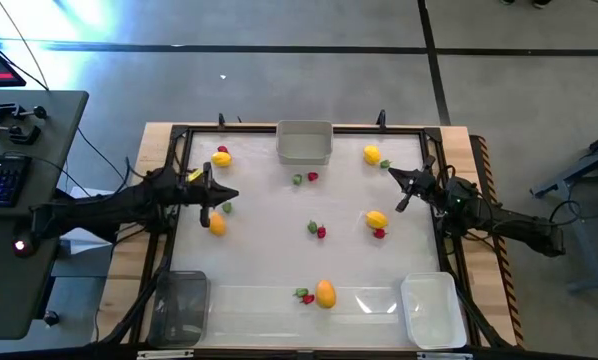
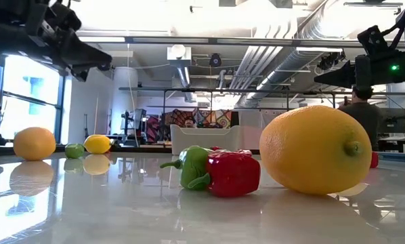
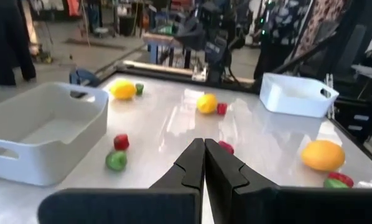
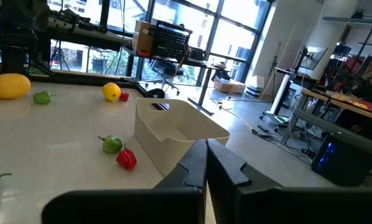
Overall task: Sort produce into baskets
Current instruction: Put the lemon into the black bin
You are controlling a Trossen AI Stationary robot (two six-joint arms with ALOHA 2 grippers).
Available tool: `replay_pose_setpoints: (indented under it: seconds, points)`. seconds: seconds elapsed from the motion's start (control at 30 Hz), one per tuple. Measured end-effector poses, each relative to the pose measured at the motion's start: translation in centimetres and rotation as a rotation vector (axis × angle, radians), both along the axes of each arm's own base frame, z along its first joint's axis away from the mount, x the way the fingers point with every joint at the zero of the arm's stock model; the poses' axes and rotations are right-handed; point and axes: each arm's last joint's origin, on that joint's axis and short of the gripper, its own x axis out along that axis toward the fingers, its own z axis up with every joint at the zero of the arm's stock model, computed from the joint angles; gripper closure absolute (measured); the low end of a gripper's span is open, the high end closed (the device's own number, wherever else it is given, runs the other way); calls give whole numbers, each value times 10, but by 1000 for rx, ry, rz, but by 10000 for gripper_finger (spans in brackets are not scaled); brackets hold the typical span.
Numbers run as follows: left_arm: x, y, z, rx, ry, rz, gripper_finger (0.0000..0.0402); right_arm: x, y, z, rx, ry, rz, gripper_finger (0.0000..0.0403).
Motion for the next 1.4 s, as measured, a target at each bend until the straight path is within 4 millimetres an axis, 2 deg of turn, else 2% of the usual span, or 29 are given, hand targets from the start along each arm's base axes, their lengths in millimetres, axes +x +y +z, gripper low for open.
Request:
replay_pose_setpoints:
  seconds: [0.2,0.5,0.77,1.07,1.23,1.4]
  points:
    - [13,3,6,-14,71,23,388,0,0,0,0,0,0,403]
    - [32,3,19,-20,231,23,338,0,0,0,0,0,0,403]
    - [46,0,46,0,424,-42,308,0,0,0,0,0,0,403]
    - [64,-5,78,-31,661,-98,304,0,0,0,0,0,0,403]
    - [68,4,78,-7,845,-19,304,0,0,0,0,0,0,403]
    - [67,29,64,4,1043,76,312,0,0,0,0,0,0,403]
